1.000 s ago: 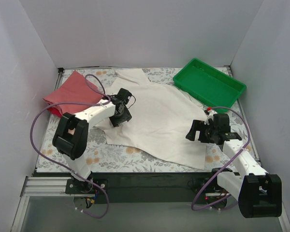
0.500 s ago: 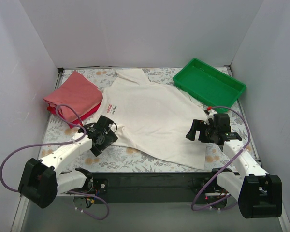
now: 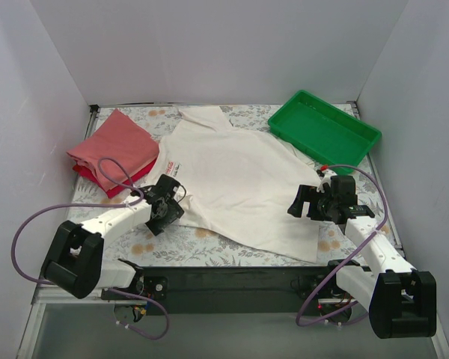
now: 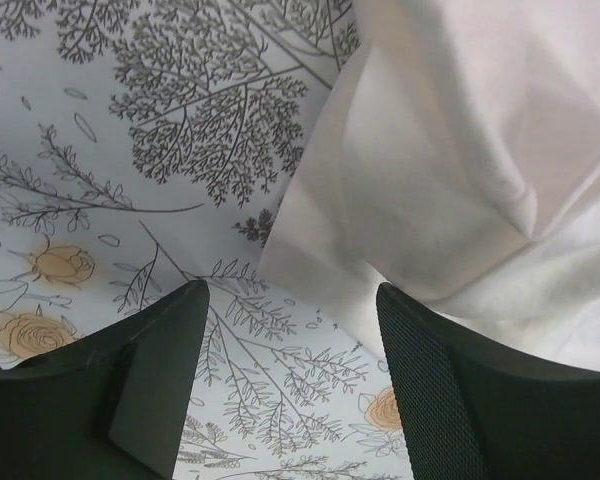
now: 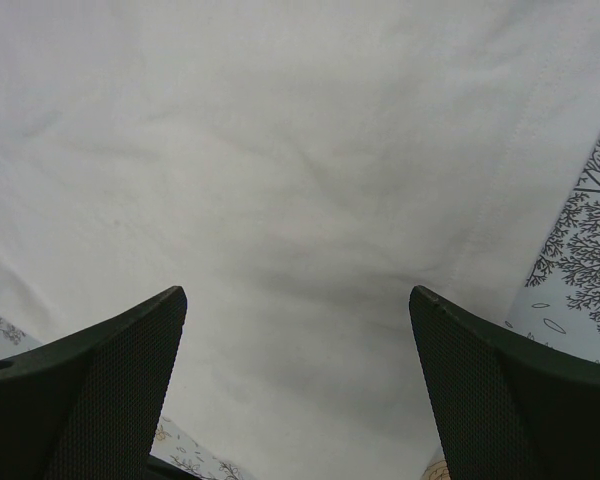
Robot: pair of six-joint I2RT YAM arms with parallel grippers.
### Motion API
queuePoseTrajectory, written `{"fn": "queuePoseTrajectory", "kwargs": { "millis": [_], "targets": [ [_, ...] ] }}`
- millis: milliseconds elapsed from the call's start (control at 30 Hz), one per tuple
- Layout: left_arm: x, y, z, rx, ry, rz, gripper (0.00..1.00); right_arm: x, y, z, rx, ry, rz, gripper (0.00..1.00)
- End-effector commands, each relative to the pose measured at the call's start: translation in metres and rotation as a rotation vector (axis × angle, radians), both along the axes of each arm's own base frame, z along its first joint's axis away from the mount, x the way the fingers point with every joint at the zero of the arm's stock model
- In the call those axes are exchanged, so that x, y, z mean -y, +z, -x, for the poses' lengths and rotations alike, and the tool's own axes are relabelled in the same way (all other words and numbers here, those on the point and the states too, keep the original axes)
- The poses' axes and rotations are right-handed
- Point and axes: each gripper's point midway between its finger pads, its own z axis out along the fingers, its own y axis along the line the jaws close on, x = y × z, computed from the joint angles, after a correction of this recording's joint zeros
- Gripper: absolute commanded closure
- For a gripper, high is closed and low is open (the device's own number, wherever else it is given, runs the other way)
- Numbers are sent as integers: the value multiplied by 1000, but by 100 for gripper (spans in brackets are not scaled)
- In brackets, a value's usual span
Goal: Fold and stack the t-shirts
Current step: Flatten the tshirt out
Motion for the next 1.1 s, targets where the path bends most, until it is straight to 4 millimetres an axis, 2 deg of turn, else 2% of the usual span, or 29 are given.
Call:
{"fn": "queuePoseTrajectory", "kwargs": {
  "millis": [0, 167, 300, 500, 767, 900, 1000, 1067],
  "targets": [
    [-4, 2, -26, 62, 20, -12, 32, 1, 5, -6, 46, 3, 3, 2],
    [-15, 8, -46, 102, 37, -27, 28, 1, 6, -7, 49, 2, 4, 2],
    [-9, 13, -61, 133, 4, 24, 28, 1, 4, -6, 42, -1, 6, 2],
    [-4, 31, -86, 197, -8, 29, 27, 2, 4, -7, 42, -3, 10, 2],
    [0, 32, -125, 212, -7, 55, 26, 2, 4, -7, 43, -4, 11, 2],
    [3, 36, -134, 205, -19, 60, 20, 2, 5, -8, 47, 0, 10, 2],
    [-1, 41, -124, 187, -8, 48, 16, 2, 6, -7, 49, -3, 12, 2],
    [-15, 44, -114, 175, 36, -2, 9, 3, 7, -8, 55, -5, 13, 2]
  ]
}}
